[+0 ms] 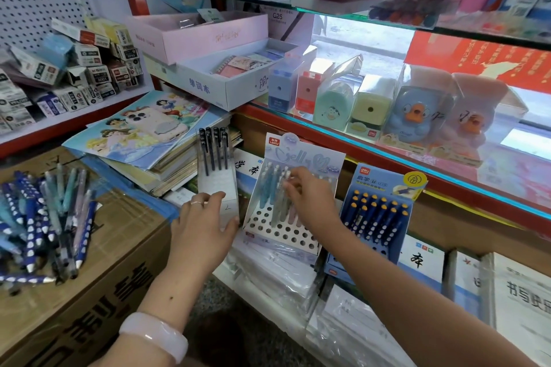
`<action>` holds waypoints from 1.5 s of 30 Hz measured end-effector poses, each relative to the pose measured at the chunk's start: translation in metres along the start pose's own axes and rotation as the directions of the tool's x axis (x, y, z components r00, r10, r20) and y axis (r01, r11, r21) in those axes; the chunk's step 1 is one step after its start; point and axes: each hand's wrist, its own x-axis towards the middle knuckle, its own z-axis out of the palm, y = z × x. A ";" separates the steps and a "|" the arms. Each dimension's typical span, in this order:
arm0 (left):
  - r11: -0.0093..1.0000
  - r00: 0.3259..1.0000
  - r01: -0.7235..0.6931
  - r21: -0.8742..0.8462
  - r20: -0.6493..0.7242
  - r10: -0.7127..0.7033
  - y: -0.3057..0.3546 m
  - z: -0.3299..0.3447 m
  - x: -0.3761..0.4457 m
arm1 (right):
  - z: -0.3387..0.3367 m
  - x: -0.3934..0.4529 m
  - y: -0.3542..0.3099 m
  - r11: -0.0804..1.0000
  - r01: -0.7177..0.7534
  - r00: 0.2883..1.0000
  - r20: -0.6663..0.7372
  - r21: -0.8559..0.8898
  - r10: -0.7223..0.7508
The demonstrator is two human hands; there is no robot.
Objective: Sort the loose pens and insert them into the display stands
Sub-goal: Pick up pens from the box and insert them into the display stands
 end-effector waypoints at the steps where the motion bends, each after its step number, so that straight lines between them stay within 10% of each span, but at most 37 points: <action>1: 1.000 1.000 -0.003 0.011 -0.002 0.003 -0.002 0.000 0.000 | 0.003 -0.001 0.003 0.999 0.011 1.000 -0.001 -0.034 -0.011; 28: 0.992 1.000 0.020 -0.125 0.012 -0.019 -0.022 0.000 -0.013 | 0.012 -0.001 0.004 0.963 -0.053 0.986 0.142 -0.263 0.093; 35: 0.917 0.991 0.067 -0.394 -0.077 -0.106 -0.032 -0.043 -0.004 | 0.003 0.014 -0.057 0.983 0.072 0.992 0.113 -0.168 -0.054; 45: 0.950 0.914 0.297 -0.097 -0.257 -0.312 -0.171 -0.131 -0.036 | 0.131 0.011 -0.188 0.929 0.370 0.814 0.479 0.006 -0.327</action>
